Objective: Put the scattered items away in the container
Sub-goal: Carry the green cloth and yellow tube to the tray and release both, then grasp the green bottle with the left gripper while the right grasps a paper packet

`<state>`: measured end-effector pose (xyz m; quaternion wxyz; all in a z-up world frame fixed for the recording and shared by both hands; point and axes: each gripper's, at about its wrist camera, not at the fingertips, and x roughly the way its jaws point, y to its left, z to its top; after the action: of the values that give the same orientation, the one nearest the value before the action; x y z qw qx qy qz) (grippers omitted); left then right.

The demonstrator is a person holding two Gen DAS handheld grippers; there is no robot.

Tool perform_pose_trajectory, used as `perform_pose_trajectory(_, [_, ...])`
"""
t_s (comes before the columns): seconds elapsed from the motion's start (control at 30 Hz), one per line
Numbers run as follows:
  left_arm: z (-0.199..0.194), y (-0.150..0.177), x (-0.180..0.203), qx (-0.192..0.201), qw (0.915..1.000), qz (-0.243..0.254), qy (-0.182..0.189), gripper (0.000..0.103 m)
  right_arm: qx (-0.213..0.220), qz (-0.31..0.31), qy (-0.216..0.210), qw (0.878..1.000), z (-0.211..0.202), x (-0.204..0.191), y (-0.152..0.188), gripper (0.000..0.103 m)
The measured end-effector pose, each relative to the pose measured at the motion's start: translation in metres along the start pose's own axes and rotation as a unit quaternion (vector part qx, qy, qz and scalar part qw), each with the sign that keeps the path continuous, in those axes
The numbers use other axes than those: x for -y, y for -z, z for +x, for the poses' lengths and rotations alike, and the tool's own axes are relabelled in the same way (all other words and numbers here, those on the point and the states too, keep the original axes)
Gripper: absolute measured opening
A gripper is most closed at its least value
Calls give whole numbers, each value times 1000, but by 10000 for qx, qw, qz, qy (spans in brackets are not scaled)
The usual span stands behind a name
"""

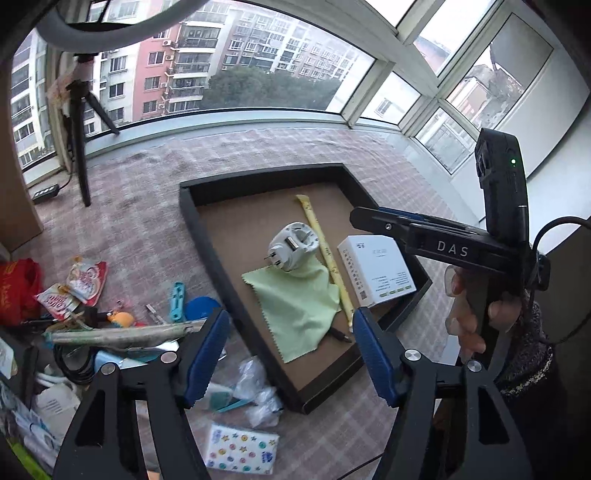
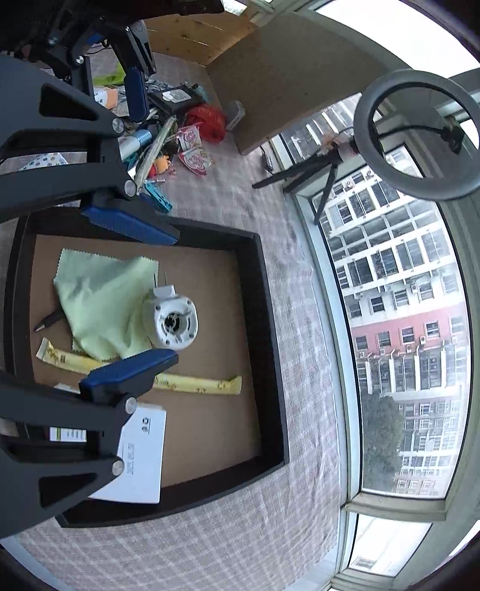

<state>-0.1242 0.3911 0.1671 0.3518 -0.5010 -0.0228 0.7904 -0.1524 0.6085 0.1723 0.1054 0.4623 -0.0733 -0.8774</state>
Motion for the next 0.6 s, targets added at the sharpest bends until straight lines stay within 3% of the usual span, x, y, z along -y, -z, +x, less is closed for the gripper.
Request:
perform_pose_trajectory(0.2, [-40, 37, -63, 108, 9974, -537, -459, 64, -312, -441, -693, 9961, 21, -58, 3, 55])
perform_pose_trajectory(0.3, [-66, 65, -101, 218, 9922, -886, -851, 59, -568, -793, -1086, 9893, 33, -96, 12, 46])
perform_pose_trajectory(0.37, [-85, 88, -130, 274, 9859, -1260, -1068, 59, -804, -991, -1349, 9826, 44, -122, 20, 40])
perform_pose_trajectory(0.6, [-129, 172, -215, 201, 9535, -2307, -1929, 58, -1501, -1729, -1927, 9542, 89, -210, 56, 37])
